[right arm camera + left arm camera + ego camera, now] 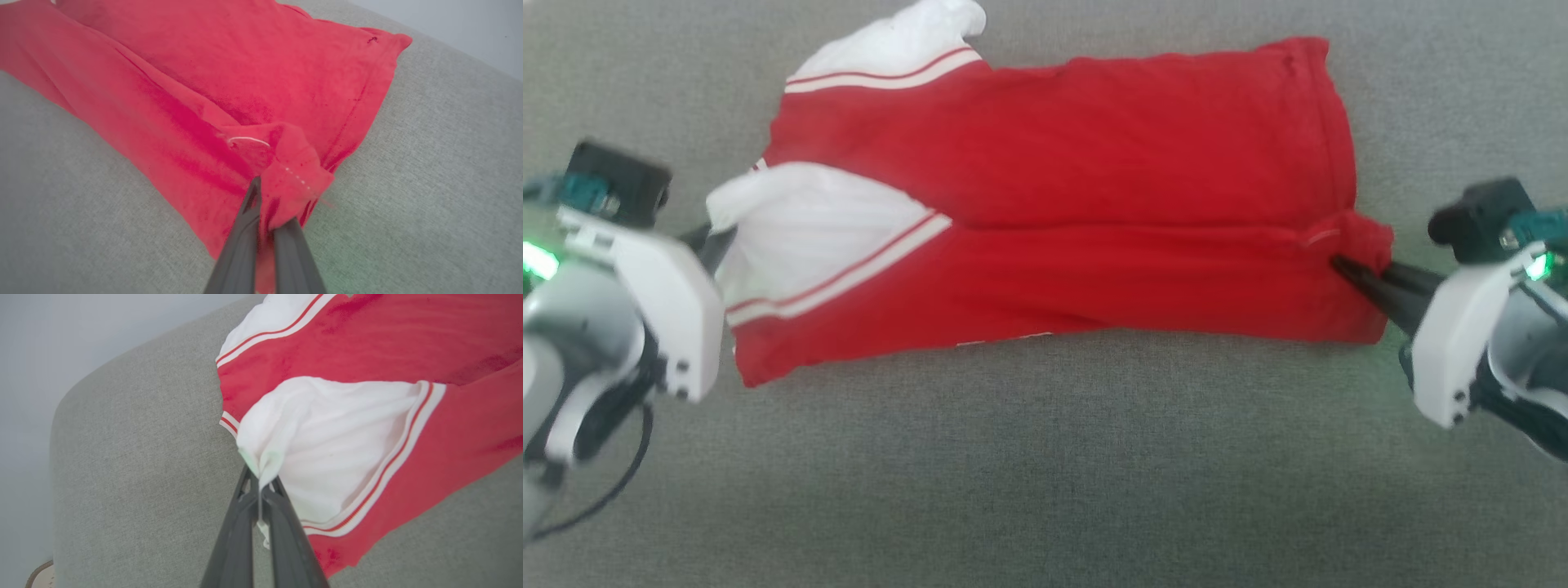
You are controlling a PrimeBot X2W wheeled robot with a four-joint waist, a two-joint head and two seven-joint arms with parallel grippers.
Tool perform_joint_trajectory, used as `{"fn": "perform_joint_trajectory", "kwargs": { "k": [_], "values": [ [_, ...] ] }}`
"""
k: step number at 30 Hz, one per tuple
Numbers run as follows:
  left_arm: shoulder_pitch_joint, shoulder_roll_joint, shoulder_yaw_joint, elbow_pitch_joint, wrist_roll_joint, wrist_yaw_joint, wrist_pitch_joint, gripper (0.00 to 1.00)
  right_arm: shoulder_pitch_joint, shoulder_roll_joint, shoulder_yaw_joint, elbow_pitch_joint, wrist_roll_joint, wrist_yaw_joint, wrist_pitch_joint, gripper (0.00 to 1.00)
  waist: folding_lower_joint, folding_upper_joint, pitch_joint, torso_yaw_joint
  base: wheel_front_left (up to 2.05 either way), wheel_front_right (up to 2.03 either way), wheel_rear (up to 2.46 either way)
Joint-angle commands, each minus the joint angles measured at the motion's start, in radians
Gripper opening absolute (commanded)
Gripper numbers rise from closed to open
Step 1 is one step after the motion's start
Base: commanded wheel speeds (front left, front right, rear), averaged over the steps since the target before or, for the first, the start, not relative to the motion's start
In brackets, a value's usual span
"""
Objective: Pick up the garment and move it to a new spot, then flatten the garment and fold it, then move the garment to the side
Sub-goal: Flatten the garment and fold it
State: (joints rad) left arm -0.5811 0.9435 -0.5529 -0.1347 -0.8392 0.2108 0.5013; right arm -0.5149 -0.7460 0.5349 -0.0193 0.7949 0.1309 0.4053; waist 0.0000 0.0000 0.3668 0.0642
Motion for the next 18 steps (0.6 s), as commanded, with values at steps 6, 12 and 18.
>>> {"fn": "perform_joint_trajectory", "kwargs": {
  "k": [6, 12, 18],
  "values": [
    [-0.186, -0.124, -0.068, 0.268, 0.046, -0.114, 0.025, 0.00, -0.148, 0.059, 0.056, 0.123, -0.054, 0.000, 0.007, 0.00, 0.0000, 0.0000, 0.061, -0.005, 0.00, 0.00, 0.00],
    [-0.252, -0.216, -0.101, 0.460, 0.033, -0.181, 0.013, 0.00, -0.250, 0.110, 0.138, 0.258, -0.035, 0.000, -0.006, 0.00, 0.0000, 0.0000, 0.094, -0.007, 0.00, 0.00, 0.00],
    [-0.282, -0.285, -0.120, 0.606, 0.012, -0.223, 0.005, 0.00, -0.321, 0.128, 0.235, 0.359, -0.004, -0.001, -0.014, 0.00, 0.0000, 0.0000, 0.104, -0.006, 0.00, 0.00, 0.00]
  ]
}}
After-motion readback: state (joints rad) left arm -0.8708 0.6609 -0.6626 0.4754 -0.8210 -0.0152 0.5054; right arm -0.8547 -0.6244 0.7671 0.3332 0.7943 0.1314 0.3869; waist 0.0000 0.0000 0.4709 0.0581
